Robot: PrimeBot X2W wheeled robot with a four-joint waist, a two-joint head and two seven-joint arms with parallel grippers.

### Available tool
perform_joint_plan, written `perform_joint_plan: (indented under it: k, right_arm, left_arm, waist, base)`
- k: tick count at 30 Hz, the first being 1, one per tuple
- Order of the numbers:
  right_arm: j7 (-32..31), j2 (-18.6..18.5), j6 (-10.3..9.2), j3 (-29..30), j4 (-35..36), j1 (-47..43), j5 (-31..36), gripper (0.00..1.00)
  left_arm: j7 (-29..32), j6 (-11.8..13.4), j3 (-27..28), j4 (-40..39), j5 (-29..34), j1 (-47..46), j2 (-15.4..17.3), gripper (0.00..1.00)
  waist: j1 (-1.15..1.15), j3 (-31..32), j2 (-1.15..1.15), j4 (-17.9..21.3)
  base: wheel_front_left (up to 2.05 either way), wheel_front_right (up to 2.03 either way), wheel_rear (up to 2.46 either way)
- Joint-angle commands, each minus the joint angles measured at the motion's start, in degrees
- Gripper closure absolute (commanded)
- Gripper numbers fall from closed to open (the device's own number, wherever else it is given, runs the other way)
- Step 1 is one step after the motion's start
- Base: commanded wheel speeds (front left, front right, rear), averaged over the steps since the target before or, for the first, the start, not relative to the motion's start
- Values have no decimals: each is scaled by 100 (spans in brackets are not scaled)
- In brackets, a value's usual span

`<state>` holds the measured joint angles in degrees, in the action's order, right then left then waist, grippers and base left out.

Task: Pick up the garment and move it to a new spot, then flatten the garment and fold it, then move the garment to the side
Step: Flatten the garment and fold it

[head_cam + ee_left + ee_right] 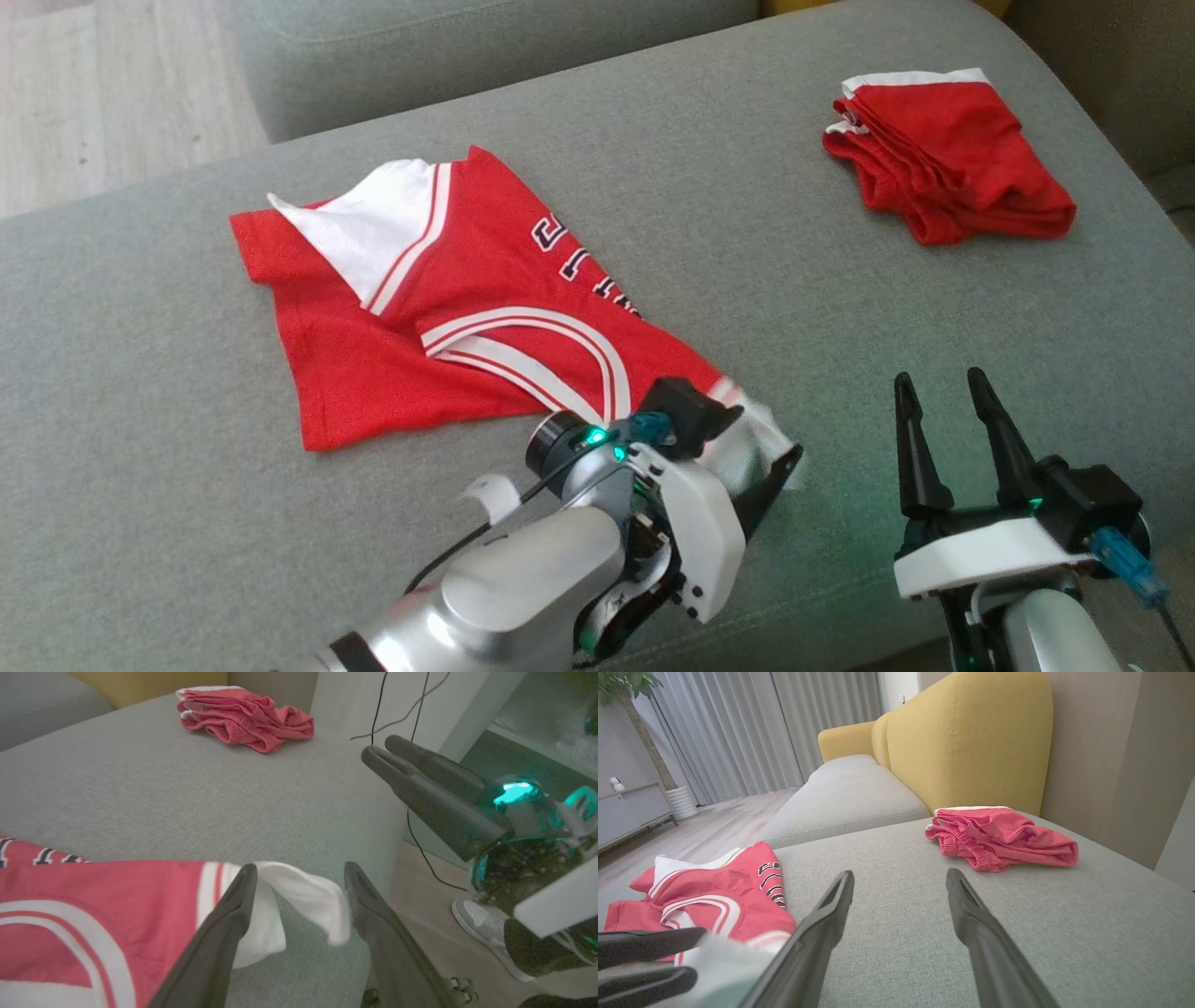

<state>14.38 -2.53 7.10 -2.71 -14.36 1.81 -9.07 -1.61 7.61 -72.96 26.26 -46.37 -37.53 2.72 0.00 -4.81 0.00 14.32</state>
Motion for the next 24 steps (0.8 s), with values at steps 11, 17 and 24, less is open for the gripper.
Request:
perform_joint_plan:
  k: [11, 17, 24]
  right_arm:
    - [62, -34, 39, 1, 297, -128, 153, 0]
    - [62, -34, 39, 166, 471, -366, 320, 0]
    - [62, -34, 39, 294, 618, -562, 409, 0]
  left_arm:
    - [-1270, 1264, 917, -178, -30, 593, 379, 0]
    - [-1335, 1965, 1786, -761, 501, 1547, 914, 0]
    - [-1337, 2381, 2811, -1407, 1174, 2543, 1145, 0]
  waist:
    - [0, 379, 0, -234]
    - [0, 474, 0, -439]
    - [0, 492, 0, -631]
  base:
    - [0, 0, 0]
    - [0, 0, 0]
    - [0, 0, 0]
